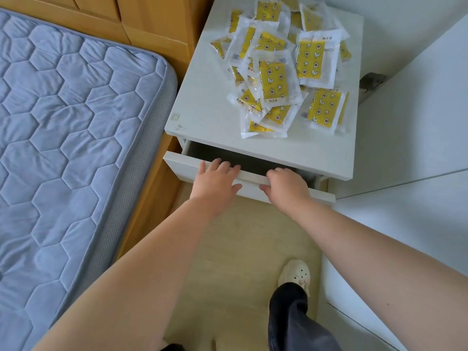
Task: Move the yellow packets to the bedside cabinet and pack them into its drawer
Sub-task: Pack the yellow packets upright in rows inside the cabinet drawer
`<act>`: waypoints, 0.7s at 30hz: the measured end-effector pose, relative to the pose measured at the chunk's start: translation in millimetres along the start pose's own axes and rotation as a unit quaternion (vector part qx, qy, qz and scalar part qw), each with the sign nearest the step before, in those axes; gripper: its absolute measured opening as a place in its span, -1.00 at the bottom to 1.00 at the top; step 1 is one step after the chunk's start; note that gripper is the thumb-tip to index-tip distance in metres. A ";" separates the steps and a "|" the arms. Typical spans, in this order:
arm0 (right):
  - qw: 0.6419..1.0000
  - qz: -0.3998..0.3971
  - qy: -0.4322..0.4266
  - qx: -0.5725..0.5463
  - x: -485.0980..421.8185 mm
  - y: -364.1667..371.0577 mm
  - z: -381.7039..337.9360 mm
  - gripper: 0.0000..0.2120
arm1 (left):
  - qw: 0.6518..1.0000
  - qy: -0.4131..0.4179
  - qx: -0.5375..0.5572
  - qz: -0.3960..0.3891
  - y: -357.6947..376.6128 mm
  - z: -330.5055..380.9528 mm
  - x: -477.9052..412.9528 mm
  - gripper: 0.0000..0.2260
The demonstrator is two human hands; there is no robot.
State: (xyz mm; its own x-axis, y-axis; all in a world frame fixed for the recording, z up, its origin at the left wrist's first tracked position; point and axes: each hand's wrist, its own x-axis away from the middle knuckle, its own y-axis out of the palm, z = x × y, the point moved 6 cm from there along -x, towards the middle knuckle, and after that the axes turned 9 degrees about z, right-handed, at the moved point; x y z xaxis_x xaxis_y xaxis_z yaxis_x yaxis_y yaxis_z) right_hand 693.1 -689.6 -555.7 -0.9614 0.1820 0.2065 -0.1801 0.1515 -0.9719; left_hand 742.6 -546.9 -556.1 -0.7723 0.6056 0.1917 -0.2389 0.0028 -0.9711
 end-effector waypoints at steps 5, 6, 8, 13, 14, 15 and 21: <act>0.996 0.035 -0.079 0.021 5.4 14.5 -4.8 -0.66 | 0.989 0.063 -0.013 0.131 10.2 1.6 -7.4 -0.64; 0.995 0.050 -0.083 0.020 8.8 16.9 -6.8 -0.66 | 0.985 0.065 -0.016 0.158 13.3 1.5 -4.6 -0.63; 0.993 0.083 -0.078 0.017 16.1 21.5 -9.2 -0.64 | 0.974 0.075 -0.021 0.213 20.9 1.9 0.5 -0.61; 0.986 0.142 -0.084 0.032 14.5 23.7 -6.5 -0.60 | 0.926 0.092 0.004 0.366 24.7 -2.5 -5.6 -0.55; 0.984 0.153 -0.086 0.033 14.0 24.1 -5.3 -0.60 | 0.914 0.095 0.017 0.394 25.6 -2.0 -5.1 -0.54; 0.982 0.163 -0.087 0.034 12.5 23.5 -4.5 -0.59 | 0.900 0.098 0.028 0.425 24.8 -1.2 -3.8 -0.52; 0.979 0.193 -0.061 0.004 9.8 20.0 2.5 -0.56 | 0.852 0.122 0.034 0.507 20.4 -1.3 -0.6 -0.63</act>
State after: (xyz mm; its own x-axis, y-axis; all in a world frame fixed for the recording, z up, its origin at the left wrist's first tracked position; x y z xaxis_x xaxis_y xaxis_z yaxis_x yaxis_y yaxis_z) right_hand 679.6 -687.2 -573.4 -0.9756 0.1072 -0.1917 0.2013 0.0872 -0.9756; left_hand 738.9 -546.2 -576.2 -0.4586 0.4159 -0.7853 0.4391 -0.6622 -0.6071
